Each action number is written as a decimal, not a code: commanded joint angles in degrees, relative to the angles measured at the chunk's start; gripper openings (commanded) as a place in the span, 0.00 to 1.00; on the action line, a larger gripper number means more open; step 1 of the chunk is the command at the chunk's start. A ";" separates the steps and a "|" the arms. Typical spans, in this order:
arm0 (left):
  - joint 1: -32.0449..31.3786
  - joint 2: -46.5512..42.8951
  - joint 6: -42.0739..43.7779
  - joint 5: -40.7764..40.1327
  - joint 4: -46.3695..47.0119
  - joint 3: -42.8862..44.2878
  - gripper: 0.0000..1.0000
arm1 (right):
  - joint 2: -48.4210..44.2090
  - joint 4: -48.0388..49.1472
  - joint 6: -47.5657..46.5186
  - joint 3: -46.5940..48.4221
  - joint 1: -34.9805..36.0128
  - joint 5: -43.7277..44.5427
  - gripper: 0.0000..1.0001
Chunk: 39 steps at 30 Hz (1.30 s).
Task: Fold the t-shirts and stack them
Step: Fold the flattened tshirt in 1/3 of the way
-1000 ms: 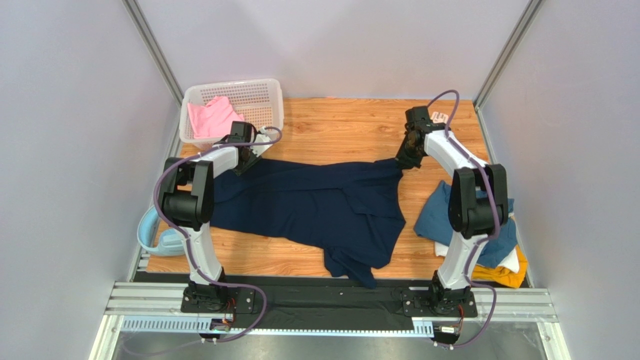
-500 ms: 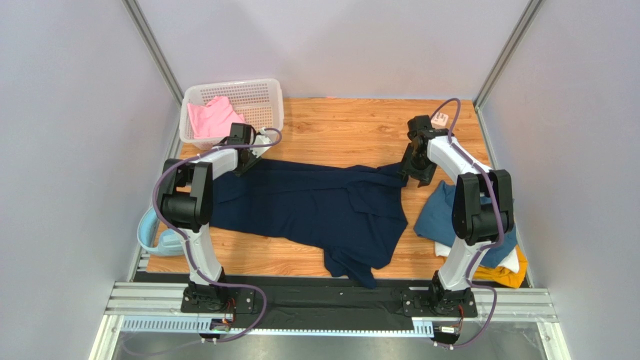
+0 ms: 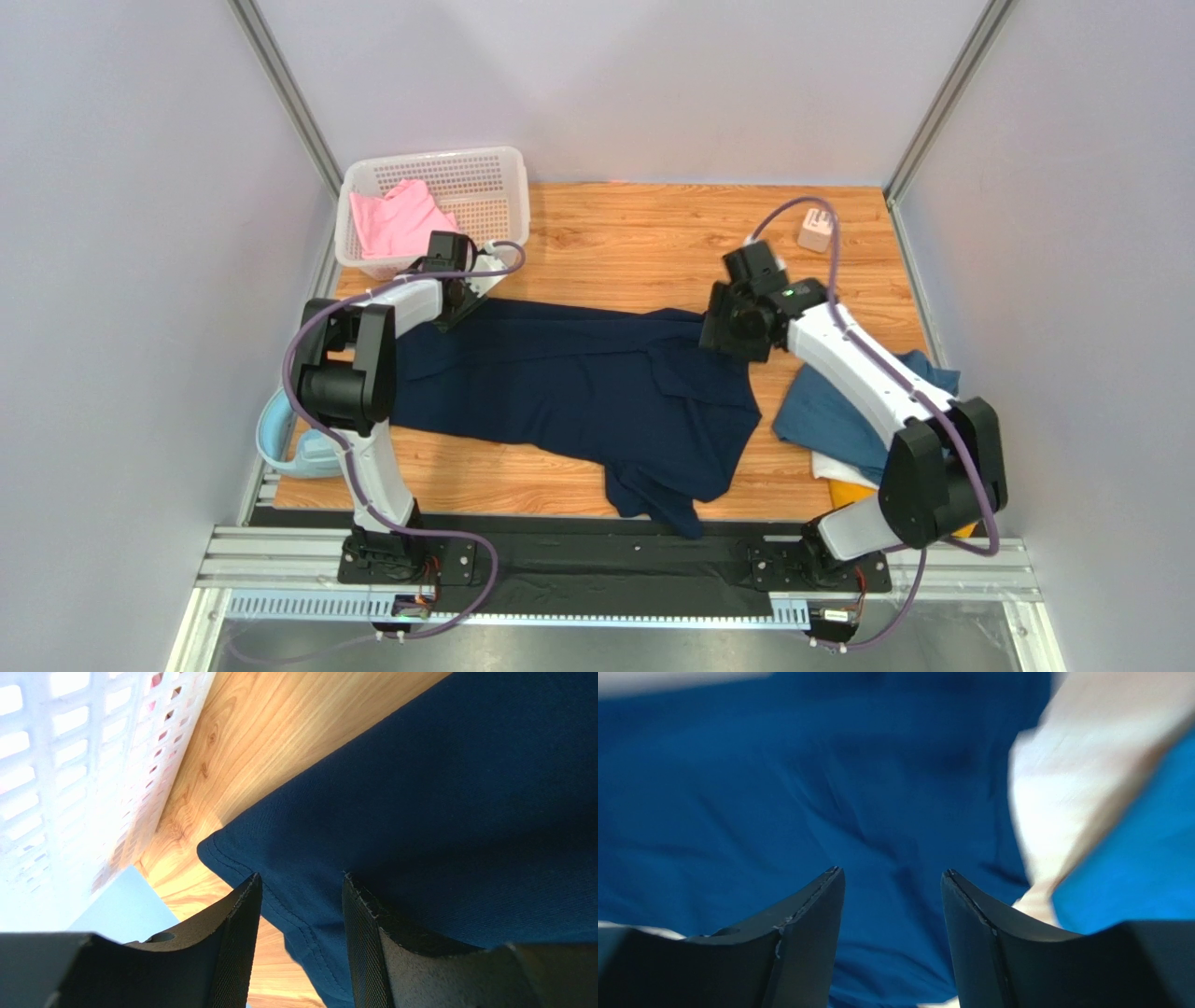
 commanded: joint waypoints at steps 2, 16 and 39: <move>0.11 -2.66 -0.71 1.45 -3.49 -0.71 0.53 | 3.30 4.64 -1.45 -7.21 9.11 -1.64 0.57; 0.11 -4.68 -1.77 2.33 -4.64 -1.15 0.53 | 15.69 -0.62 -16.49 2.64 30.92 27.89 0.58; 0.11 -5.91 -0.80 2.16 -4.29 -1.59 0.53 | 26.42 3.15 -16.67 4.92 28.47 32.30 0.24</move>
